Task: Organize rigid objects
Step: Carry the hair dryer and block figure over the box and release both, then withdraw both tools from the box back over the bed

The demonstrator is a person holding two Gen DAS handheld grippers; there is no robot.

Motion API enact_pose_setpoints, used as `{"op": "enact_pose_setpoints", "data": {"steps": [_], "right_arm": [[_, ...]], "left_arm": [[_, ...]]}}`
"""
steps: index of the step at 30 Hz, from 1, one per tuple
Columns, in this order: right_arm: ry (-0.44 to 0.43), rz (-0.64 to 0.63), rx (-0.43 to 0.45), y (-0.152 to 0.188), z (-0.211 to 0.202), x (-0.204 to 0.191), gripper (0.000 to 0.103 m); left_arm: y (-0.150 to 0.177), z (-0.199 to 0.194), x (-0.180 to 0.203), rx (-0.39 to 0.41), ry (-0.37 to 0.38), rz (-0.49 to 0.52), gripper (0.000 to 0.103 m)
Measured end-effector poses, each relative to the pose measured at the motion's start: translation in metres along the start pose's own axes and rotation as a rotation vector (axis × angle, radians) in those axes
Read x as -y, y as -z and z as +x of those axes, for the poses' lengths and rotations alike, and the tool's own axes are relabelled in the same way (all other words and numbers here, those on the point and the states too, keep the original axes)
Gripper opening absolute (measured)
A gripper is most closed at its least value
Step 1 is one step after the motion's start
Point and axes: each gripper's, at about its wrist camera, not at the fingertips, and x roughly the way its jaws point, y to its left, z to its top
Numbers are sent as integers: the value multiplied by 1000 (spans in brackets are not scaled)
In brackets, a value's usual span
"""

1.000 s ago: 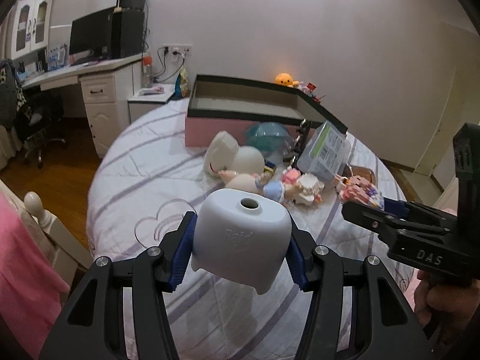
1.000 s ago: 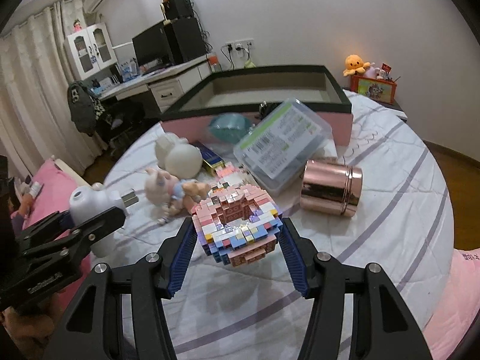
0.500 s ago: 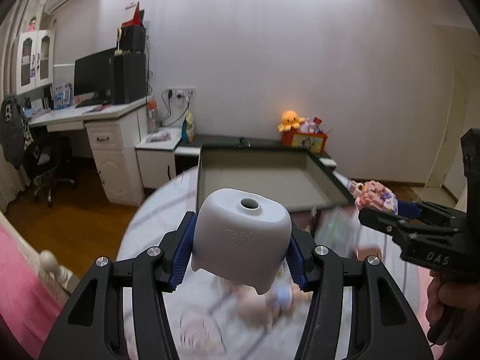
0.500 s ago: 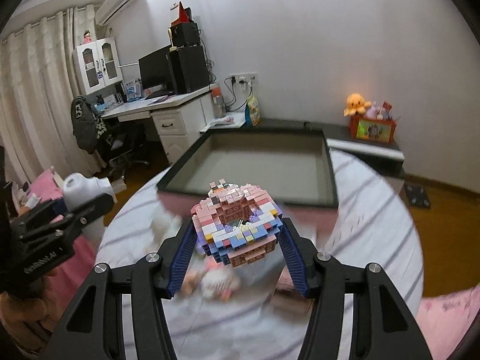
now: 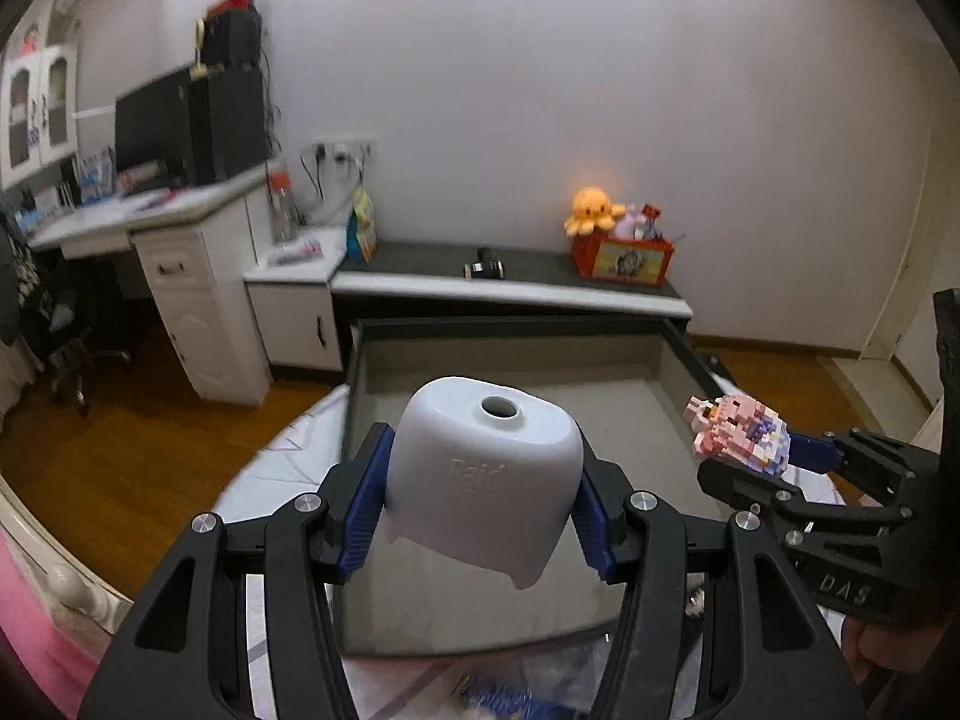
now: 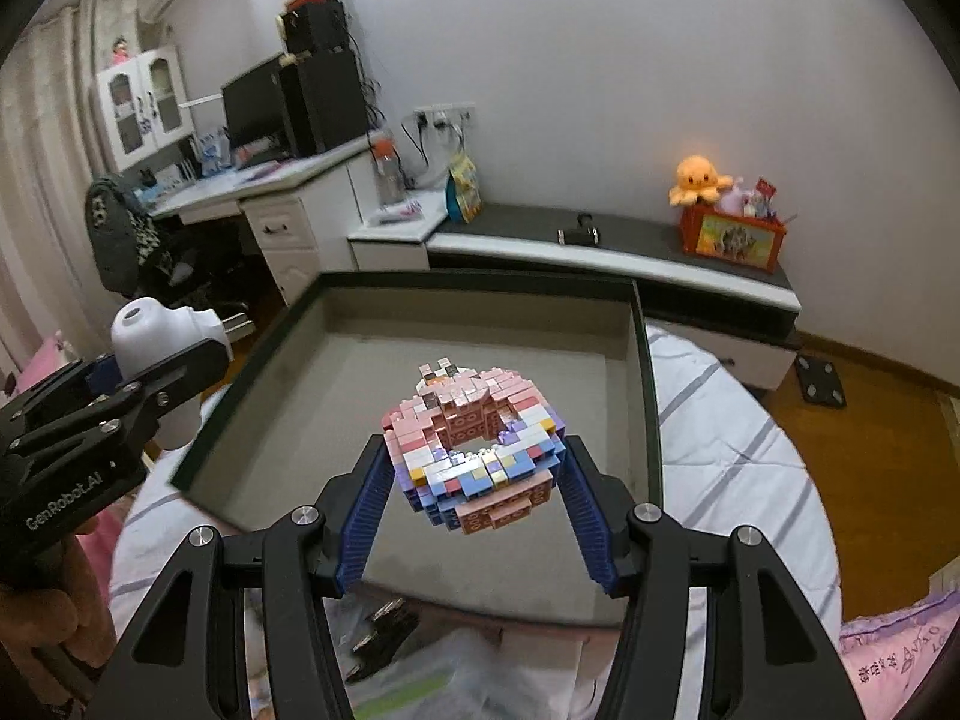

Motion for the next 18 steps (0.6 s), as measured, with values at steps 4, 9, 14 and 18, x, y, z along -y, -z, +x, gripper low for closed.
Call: {"op": "enact_pose_setpoints", "data": {"steps": [4,9,14,18], "right_arm": [[12,-6,-35,-1,15,3,57],[29,-15,-63,-1,22,7,58],[36,-7,-46,1,16,7,74],[64,-15,11,2,-3,1,97]], "left_arm": [[2,29,4,-60,7,-3,56],[4,38,10,-79,-14,9,62],[4,21,6,-43,-30,8,90],[6,-5,-1,20,-39,-8,103]]}}
